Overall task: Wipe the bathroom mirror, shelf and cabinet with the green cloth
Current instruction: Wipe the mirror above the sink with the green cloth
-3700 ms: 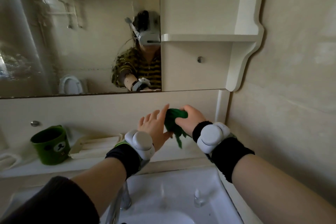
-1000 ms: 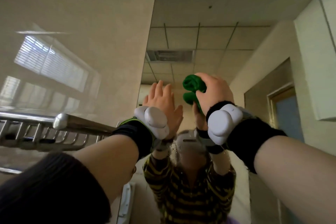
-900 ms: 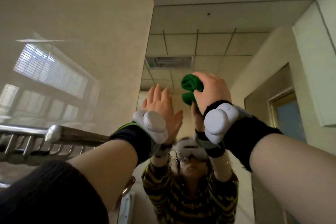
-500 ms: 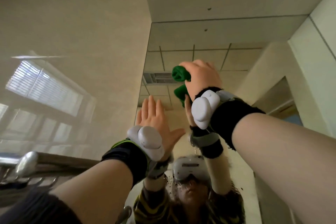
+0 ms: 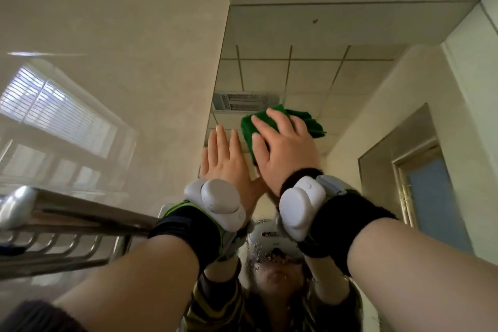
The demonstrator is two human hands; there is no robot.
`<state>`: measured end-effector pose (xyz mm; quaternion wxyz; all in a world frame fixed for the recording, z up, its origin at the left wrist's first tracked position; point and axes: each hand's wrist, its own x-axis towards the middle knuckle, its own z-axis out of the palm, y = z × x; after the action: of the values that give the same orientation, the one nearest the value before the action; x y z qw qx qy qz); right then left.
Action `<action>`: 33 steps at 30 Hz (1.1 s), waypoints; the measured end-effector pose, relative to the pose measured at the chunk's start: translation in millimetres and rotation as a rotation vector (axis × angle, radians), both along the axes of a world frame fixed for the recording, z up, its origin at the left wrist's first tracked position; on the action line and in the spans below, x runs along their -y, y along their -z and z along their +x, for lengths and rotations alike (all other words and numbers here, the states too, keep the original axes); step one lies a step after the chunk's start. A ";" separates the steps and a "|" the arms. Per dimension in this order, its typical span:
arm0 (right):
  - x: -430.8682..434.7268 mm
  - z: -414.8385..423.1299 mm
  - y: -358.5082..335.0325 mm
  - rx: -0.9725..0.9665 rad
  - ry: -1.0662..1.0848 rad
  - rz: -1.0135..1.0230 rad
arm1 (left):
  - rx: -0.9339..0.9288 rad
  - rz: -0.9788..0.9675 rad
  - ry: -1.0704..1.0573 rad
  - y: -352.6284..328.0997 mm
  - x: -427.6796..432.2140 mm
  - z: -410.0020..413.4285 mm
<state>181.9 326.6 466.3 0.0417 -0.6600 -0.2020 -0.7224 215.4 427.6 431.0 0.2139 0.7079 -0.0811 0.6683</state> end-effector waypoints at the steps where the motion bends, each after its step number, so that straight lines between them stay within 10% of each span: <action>1: -2.5 2.3 6.6 -0.003 0.003 -0.025 | 0.007 -0.058 0.005 0.4 1.6 2.1; 33: -23.6 2.8 -26.9 -0.213 0.112 -0.083 | -0.112 -0.250 0.109 9.7 11.0 -5.1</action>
<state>184.7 350.2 493.2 -0.0049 -0.7445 -0.1887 -0.6404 210.4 416.6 421.3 0.3403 0.7066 -0.0234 0.6199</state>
